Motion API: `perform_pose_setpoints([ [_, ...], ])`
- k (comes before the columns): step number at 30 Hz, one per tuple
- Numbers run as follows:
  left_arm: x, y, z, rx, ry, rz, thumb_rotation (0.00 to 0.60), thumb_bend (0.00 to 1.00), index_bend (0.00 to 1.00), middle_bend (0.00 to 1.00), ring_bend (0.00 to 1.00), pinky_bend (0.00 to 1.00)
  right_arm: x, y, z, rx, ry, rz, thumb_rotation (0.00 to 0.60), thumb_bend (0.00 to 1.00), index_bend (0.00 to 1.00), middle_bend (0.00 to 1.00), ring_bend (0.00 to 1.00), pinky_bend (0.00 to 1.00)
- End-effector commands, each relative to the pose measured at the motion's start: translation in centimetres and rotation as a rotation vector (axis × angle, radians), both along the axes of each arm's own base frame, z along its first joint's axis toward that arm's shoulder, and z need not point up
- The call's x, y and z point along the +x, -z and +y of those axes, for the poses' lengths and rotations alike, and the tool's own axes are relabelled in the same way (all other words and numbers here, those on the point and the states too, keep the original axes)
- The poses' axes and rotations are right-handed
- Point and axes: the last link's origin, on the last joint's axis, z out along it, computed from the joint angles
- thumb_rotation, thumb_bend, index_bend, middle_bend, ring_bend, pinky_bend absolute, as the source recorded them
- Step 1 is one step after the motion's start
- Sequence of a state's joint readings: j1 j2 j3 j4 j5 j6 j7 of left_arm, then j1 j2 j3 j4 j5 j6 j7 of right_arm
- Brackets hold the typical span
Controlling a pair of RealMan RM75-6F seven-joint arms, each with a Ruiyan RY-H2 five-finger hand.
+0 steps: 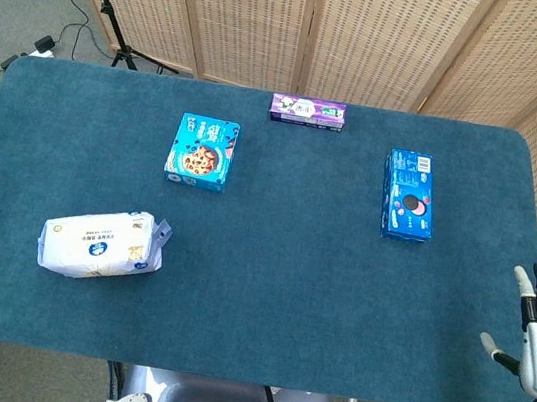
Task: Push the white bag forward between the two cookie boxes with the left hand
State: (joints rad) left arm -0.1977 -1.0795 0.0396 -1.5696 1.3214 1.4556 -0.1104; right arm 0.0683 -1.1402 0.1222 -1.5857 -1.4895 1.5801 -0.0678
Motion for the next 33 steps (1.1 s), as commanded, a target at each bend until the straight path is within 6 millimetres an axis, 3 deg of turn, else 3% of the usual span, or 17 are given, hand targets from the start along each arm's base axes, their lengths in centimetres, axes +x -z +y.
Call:
perform_pose_setpoints([
  [1,0.1,-0.1,-0.1,-0.002,0.004,-0.01,0.6,0.0,0.0,0.0,0.0,0.0,0.0,-0.1,0.1,-0.001,-0.002,-0.006,0.6,0.0,0.0,0.0,0.0,0.0],
  [13,-0.9,-0.3,0.8,0.005,0.026,0.012,0.6,0.0,0.0,0.0,0.0,0.0,0.1,-0.3,0.1,0.001,-0.008,-0.041,0.6,0.0,0.0,0.0,0.0,0.0],
  [18,-3.9,1.4,2.8,-0.077,0.024,-0.015,0.6,0.0,0.0,0.0,0.0,0.0,0.1,-0.3,0.0,0.002,0.001,-0.061,0.6,0.0,0.0,0.0,0.0,0.0],
  [22,-5.0,2.0,4.2,-0.077,0.051,-0.024,0.6,0.0,0.0,0.0,0.0,0.0,0.1,-0.4,-0.1,0.001,0.001,-0.064,0.6,0.0,0.0,0.0,0.0,0.0],
  [28,-4.7,5.0,6.7,-0.118,0.091,-0.003,0.6,0.0,0.0,0.0,0.0,0.0,0.0,-0.5,-0.2,0.002,0.005,-0.07,0.6,0.0,0.0,0.0,0.0,0.0],
  [33,-2.8,7.7,8.5,-0.137,0.132,-0.031,0.6,0.0,0.0,0.0,0.0,0.0,-0.1,-0.8,-0.2,-0.007,0.008,-0.077,0.6,0.0,0.0,0.0,0.0,0.0],
])
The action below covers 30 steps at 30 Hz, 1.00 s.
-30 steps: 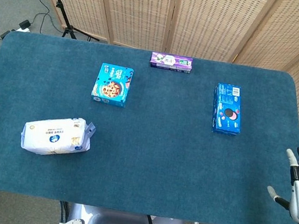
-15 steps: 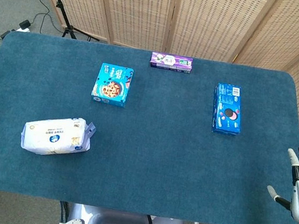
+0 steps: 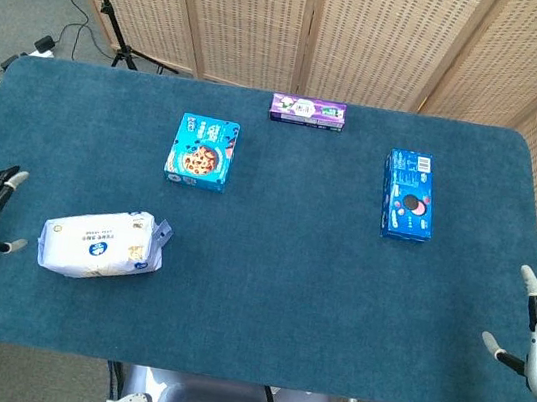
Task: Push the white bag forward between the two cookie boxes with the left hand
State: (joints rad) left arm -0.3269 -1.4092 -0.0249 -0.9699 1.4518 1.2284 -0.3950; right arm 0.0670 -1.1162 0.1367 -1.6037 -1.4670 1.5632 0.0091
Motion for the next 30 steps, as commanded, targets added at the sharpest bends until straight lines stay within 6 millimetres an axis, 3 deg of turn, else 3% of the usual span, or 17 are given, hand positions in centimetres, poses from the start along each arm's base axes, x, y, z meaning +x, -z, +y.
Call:
perform_pose_setpoints([
  [1,1.6,1.7,1.2,-0.015,0.038,-0.024,0.6,0.0,0.0,0.0,0.0,0.0,0.0,-0.2,0.0,-0.007,0.0,-0.003,0.6,0.0,0.0,0.0,0.0,0.0],
  [11,6.2,4.9,3.0,-0.041,0.115,-0.049,0.6,0.0,0.0,0.0,0.0,0.0,-0.1,-0.5,0.1,-0.008,0.004,-0.007,0.6,0.0,0.0,0.0,0.0,0.0],
  [17,11.4,8.8,5.1,-0.085,0.171,-0.085,0.6,0.0,0.0,0.0,0.0,0.0,-0.1,-0.8,0.1,-0.014,0.003,-0.02,0.6,0.0,0.0,0.0,0.0,0.0],
  [30,18.4,14.0,7.1,-0.165,0.234,-0.106,0.6,0.0,0.0,0.0,0.0,0.0,-0.4,-1.4,-0.1,-0.03,0.017,-0.042,0.6,0.0,0.0,0.0,0.0,0.0],
])
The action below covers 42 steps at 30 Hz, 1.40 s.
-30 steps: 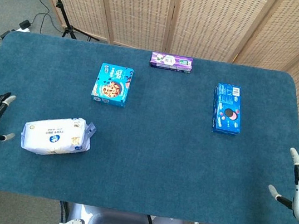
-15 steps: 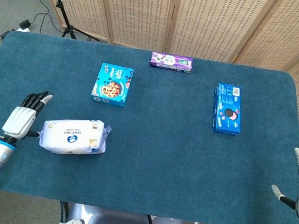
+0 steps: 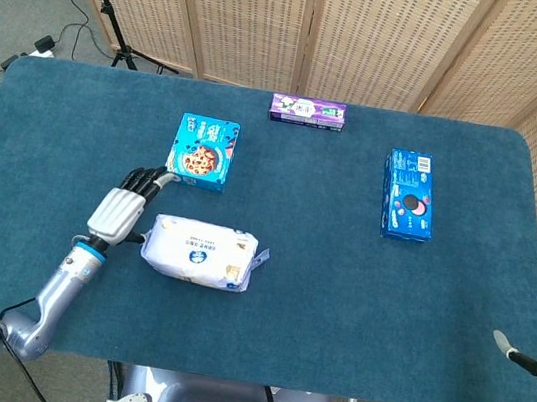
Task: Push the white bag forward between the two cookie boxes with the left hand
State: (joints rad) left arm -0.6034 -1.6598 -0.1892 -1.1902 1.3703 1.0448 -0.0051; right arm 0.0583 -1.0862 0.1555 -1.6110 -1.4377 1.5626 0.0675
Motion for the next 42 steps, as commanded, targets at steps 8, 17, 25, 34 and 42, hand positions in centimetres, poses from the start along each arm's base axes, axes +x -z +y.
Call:
perform_pose_setpoints([
  [8,5.0,4.3,0.9,-0.064,0.056,-0.001,0.6,0.0,0.0,0.0,0.0,0.0,-0.1,-0.3,-0.1,-0.011,0.004,-0.008,0.6,0.0,0.0,0.0,0.0,0.0],
  [17,8.4,5.2,1.9,-0.063,0.1,-0.008,0.6,0.0,0.0,0.0,0.0,0.0,-0.3,-0.4,-0.1,-0.019,0.018,-0.007,0.6,0.0,0.0,0.0,0.0,0.0],
  [25,8.3,1.2,1.3,-0.023,0.157,-0.031,0.6,0.0,0.0,0.0,0.0,0.0,-0.1,-0.1,-0.1,-0.011,0.011,0.002,0.6,0.0,0.0,0.0,0.0,0.0],
  [34,8.4,-3.0,-1.2,-0.025,0.398,0.025,0.6,0.0,0.0,0.0,0.0,0.0,0.2,0.1,0.0,-0.007,0.005,0.005,0.6,0.0,0.0,0.0,0.0,0.0],
  [42,7.9,-3.8,-6.1,-0.096,0.708,0.023,0.6,0.0,0.0,0.0,0.0,0.0,0.3,0.4,0.0,-0.003,0.004,0.011,0.6,0.0,0.0,0.0,0.0,0.0],
])
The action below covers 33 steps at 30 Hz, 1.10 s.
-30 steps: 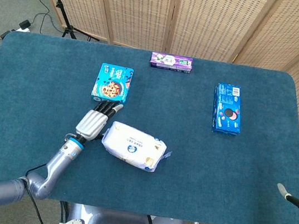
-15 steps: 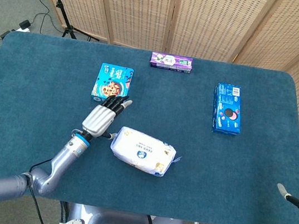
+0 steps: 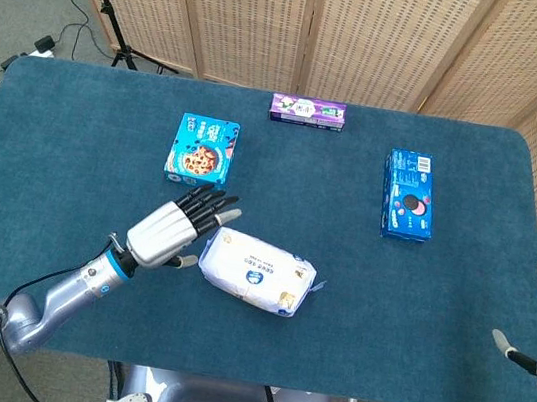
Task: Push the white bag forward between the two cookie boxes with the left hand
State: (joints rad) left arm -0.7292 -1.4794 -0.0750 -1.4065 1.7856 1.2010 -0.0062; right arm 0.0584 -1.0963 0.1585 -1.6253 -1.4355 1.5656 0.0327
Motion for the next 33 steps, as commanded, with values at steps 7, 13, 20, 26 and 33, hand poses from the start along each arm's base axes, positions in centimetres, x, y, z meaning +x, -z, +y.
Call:
perform_pose_setpoints([
  [7,-0.9,-0.3,-4.7,-0.239,0.117,-0.128,0.6,0.18,0.05,0.0,0.0,0.0,0.0,0.2,-0.1,0.003,0.003,0.005,0.6,0.0,0.0,0.0,0.0,0.0],
  [13,-1.8,-0.2,-6.4,-0.428,0.079,-0.128,0.6,0.41,0.1,0.0,0.0,0.04,0.0,0.4,-0.2,0.009,0.007,0.009,0.6,0.0,0.0,0.0,0.0,0.0],
  [20,-2.7,0.9,-7.2,-0.57,0.023,-0.09,0.6,0.57,0.18,0.0,0.05,0.1,0.0,0.4,-0.2,0.008,0.009,0.01,0.6,0.0,0.0,0.0,0.0,0.0],
  [26,-2.9,2.8,-7.2,-0.644,-0.019,-0.054,0.6,0.69,0.26,0.03,0.07,0.1,0.0,0.5,-0.2,0.013,0.013,0.014,0.6,0.0,0.0,0.0,0.0,0.0],
  [33,-3.2,6.2,-8.4,-0.759,-0.058,-0.012,0.6,0.75,0.27,0.05,0.08,0.1,-0.2,0.4,-0.4,0.008,0.023,0.012,0.6,0.0,0.0,0.0,0.0,0.0],
])
